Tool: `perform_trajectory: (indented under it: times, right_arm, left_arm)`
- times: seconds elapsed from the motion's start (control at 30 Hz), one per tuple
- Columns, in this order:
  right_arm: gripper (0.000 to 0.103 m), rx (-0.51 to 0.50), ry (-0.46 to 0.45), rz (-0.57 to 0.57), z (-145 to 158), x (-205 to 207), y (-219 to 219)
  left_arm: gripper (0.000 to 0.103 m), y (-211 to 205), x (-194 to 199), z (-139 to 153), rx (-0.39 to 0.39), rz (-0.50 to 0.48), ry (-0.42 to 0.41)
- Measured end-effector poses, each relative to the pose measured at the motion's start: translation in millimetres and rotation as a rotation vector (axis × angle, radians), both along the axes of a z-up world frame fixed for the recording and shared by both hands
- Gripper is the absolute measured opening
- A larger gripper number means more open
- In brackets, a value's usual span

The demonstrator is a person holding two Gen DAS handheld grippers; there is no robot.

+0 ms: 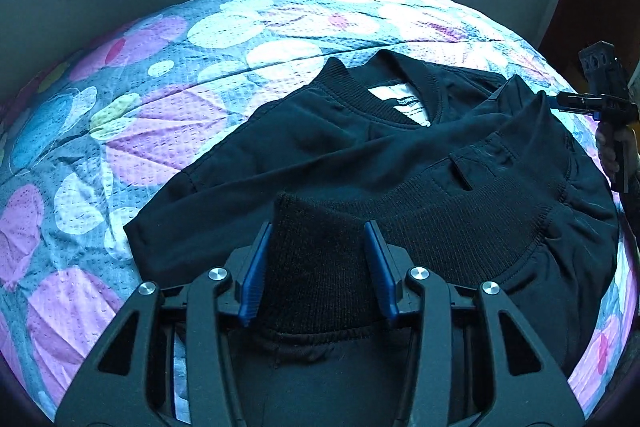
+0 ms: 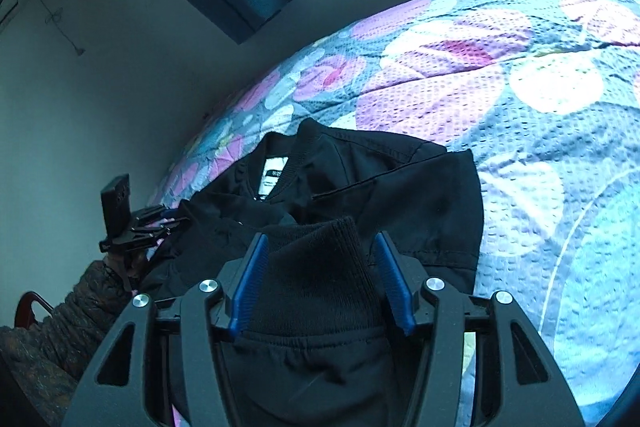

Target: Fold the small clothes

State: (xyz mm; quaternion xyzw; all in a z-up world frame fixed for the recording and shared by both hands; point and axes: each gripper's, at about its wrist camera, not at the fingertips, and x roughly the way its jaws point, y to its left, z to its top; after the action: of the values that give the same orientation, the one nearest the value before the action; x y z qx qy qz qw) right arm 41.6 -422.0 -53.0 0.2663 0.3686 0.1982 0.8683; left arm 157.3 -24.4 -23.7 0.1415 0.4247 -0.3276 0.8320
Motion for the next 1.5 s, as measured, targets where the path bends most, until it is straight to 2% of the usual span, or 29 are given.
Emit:
perform_trajectory:
  times: [0.03,0.07,0.1,0.13,0.17,0.23,0.43,0.5,0.63,0.73,0.87,1.03,1.2,1.5]
  right_arm:
    - [0.053,-0.025,0.010,0.004,-2,4,3]
    - [0.031,-0.045,0.015,0.009,-3,5,6]
    - [0.024,-0.073,0.020,0.021,-3,5,11]
    - [0.018,-0.117,0.026,0.015,-3,5,15]
    - [0.013,-0.149,0.025,0.010,-2,4,18]
    - [0.011,-0.169,0.009,-0.010,4,-2,20]
    - [0.009,-0.192,-0.079,-0.078,39,-9,19]
    - [0.009,-0.190,-0.102,-0.110,50,1,13]
    - [0.009,-0.162,-0.116,-0.166,60,38,0]
    - [0.009,-0.173,-0.078,-0.182,53,72,-1]
    - [0.009,-0.177,0.038,-0.192,19,111,-5]
    - [0.009,-0.111,0.140,-0.207,-20,126,-16]
    - [0.009,-0.083,0.166,-0.211,-32,127,-18]
    - [0.010,-0.047,0.176,-0.210,-36,129,-21]
  left_arm:
    - [0.043,-1,0,-1,0.005,0.007,0.001]
    - [0.036,-1,1,-1,0.015,0.020,-0.004]
    - [0.024,-2,1,-2,0.031,0.031,-0.010]
    - [0.017,-2,1,-2,0.046,0.045,-0.020]
    - [0.012,-1,0,-1,0.049,0.059,-0.026]
    - [0.010,1,-3,4,0.033,0.083,-0.041]
    - [0.009,2,-4,42,-0.040,0.174,-0.139]
    - [0.009,0,10,58,-0.065,0.218,-0.172]
    - [0.009,-9,46,67,-0.092,0.280,-0.171]
    - [0.009,-22,77,51,-0.060,0.325,-0.140]
    - [0.009,-30,100,15,-0.002,0.359,-0.082]
    - [0.010,-24,106,-10,0.001,0.376,-0.049]
    - [0.012,-23,110,-14,-0.002,0.383,-0.049]
    - [0.014,-23,114,-20,-0.011,0.388,-0.042]
